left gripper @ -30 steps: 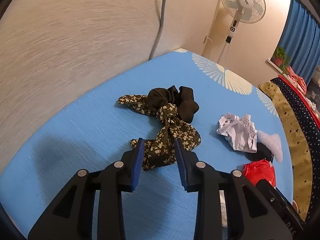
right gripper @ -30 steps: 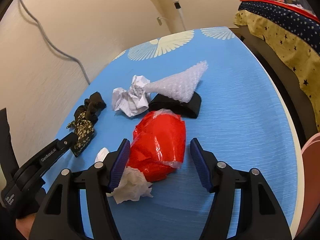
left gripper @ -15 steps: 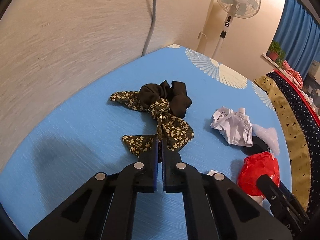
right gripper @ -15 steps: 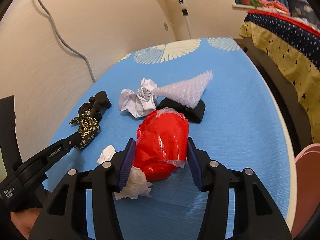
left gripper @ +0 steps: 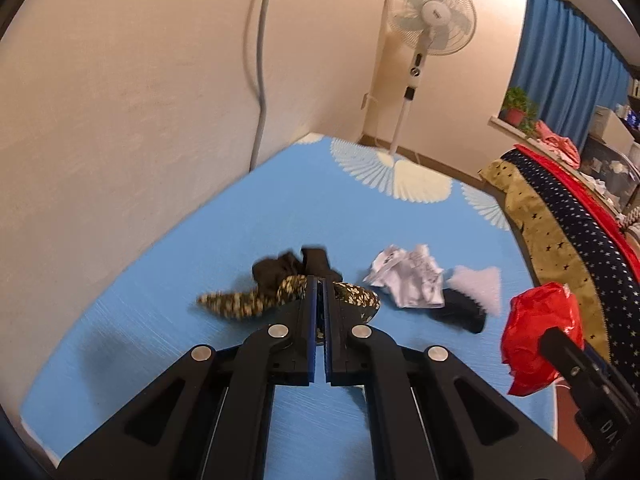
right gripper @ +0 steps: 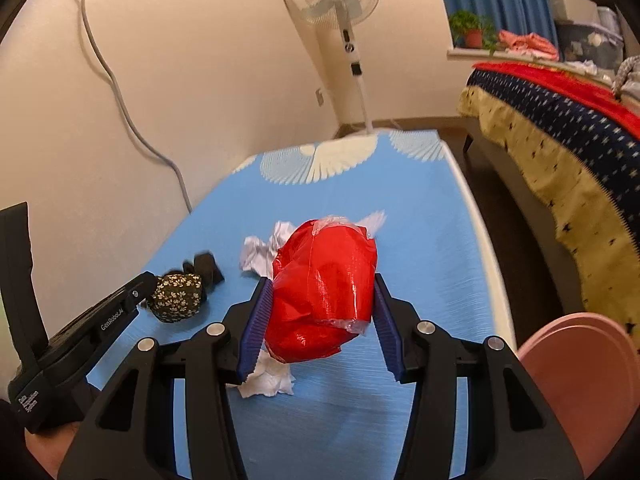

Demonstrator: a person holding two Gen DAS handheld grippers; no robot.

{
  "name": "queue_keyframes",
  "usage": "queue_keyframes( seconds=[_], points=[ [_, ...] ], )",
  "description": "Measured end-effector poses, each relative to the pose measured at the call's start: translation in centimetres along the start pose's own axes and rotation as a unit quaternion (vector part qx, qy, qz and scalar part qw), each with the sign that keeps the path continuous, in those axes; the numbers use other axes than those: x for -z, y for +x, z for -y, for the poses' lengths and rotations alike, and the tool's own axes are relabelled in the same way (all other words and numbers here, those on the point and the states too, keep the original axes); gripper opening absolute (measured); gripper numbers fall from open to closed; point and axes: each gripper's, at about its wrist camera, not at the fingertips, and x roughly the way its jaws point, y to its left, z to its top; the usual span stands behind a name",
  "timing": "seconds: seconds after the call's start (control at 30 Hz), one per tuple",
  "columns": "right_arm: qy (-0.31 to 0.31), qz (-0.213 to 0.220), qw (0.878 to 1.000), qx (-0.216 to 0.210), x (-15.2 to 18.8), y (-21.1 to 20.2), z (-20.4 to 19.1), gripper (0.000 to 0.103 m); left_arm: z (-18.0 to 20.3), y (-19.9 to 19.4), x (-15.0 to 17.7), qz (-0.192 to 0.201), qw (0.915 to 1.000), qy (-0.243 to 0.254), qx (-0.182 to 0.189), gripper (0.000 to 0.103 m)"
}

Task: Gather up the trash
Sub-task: 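Grasp the leopard-print cloth with the left tool while the right tool grasps the red bag, then carry the cloth and red bag over the pink bucket and release both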

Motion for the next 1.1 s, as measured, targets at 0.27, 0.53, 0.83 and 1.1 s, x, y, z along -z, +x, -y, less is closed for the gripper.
queue_keyframes(
  seconds=[0.27, 0.53, 0.83, 1.1],
  points=[
    [-0.008, 0.041, 0.999, 0.025, -0.7, -5.9, 0.8, 0.05, 0.4, -4.1, -0.1, 0.024, 0.9994, 0.016, 0.018, 0.002],
    [-0.015, 0.063, 0.997, 0.048, -0.6, -10.0, 1.4, 0.05, 1.7, -8.4, 0.2, 0.048, 0.9973, 0.039, 0.04, 0.002],
    [-0.018, 0.078, 0.993, 0.081, -0.4, -14.0, 3.1, 0.05, 2.8, -11.8, 0.5, 0.066, 0.9937, 0.063, 0.066, 0.002],
    [-0.014, 0.085, 0.99, 0.111, -0.4, -16.4, 5.1, 0.049, 5.3, -13.2, 1.1, 0.07, 0.9875, 0.092, 0.107, 0.002]
  ],
)
